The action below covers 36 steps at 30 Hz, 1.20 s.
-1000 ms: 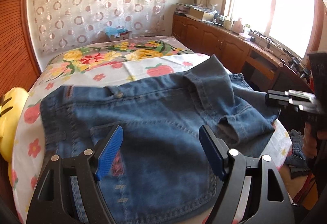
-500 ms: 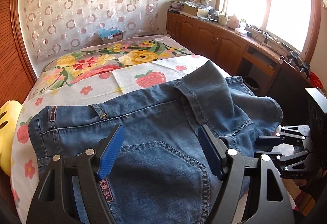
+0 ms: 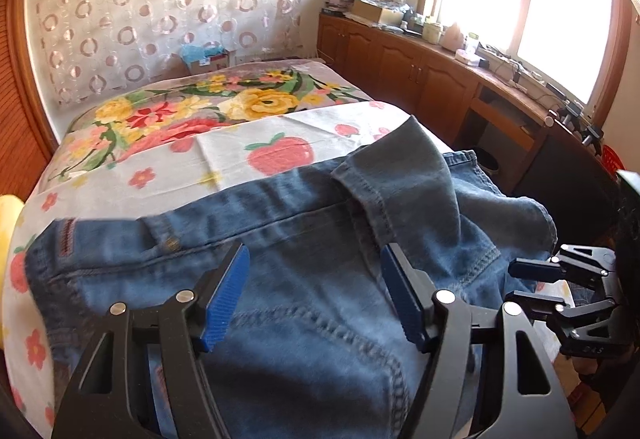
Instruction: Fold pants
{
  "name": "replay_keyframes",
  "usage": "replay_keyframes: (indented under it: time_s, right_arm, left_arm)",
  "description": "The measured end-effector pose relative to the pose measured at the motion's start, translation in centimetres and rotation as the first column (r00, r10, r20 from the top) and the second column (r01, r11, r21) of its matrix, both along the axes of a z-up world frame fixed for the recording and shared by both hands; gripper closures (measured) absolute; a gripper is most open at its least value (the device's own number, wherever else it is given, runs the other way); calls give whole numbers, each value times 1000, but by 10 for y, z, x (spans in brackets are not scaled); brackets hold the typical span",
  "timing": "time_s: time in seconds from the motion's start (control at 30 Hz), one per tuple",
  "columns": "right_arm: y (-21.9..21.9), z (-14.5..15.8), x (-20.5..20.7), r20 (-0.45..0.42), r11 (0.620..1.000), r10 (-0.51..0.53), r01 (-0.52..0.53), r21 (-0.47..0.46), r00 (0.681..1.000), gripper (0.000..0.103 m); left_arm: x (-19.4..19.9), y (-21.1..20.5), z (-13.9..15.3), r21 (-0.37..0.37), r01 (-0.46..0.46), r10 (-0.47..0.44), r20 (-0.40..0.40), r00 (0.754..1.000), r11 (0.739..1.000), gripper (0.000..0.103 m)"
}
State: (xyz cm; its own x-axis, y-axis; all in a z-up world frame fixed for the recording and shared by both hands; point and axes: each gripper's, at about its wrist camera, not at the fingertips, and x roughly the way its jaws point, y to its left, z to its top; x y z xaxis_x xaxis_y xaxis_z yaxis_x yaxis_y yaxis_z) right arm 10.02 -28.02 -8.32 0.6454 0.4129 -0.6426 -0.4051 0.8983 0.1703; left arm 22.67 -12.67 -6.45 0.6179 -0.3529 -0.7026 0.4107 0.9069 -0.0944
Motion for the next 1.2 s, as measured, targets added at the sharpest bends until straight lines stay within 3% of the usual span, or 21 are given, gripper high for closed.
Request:
replay_keyframes:
  time_s: [0.1, 0.47, 0.53, 0.6, 0.7, 0.77, 0.97, 1.2]
  right_arm:
    - [3, 3, 5, 26, 1000, 13, -13, 0, 1000, 57]
    - [7, -24, 4, -33, 998, 63, -64, -17, 997, 57]
    - [6, -24, 4, -34, 998, 67, -67, -13, 997, 57]
    - [5, -25, 3, -31, 997, 69, -69, -20, 997, 67]
    - [3, -26, 3, -26, 997, 80, -81, -14, 996, 91]
    - [0, -27, 3, -27, 997, 77, -77, 2, 997, 97]
    - [-12, -13, -4, 14, 996, 69, -69, 52, 998, 100]
    - [1, 13, -15, 63, 991, 112, -116, 65, 992, 100]
  left_arm:
    - [10, -12, -2, 1, 24, -24, -10, 1000, 1000, 40]
    - [49, -50, -14, -8, 93, -93, -129, 987, 996, 42]
    - [55, -55, -18, 9, 88, -86, -138, 987, 996, 49]
    - [58, -58, -21, 8, 84, -82, -146, 986, 996, 56]
    - [61, -60, -23, -2, 89, -88, -152, 984, 996, 73]
    - [58, -62, -24, -11, 100, -100, -149, 984, 995, 93]
    - [47, -61, -7, -6, 102, -103, -89, 991, 995, 100]
    - [23, -24, 42, -14, 54, -54, 29, 998, 998, 101]
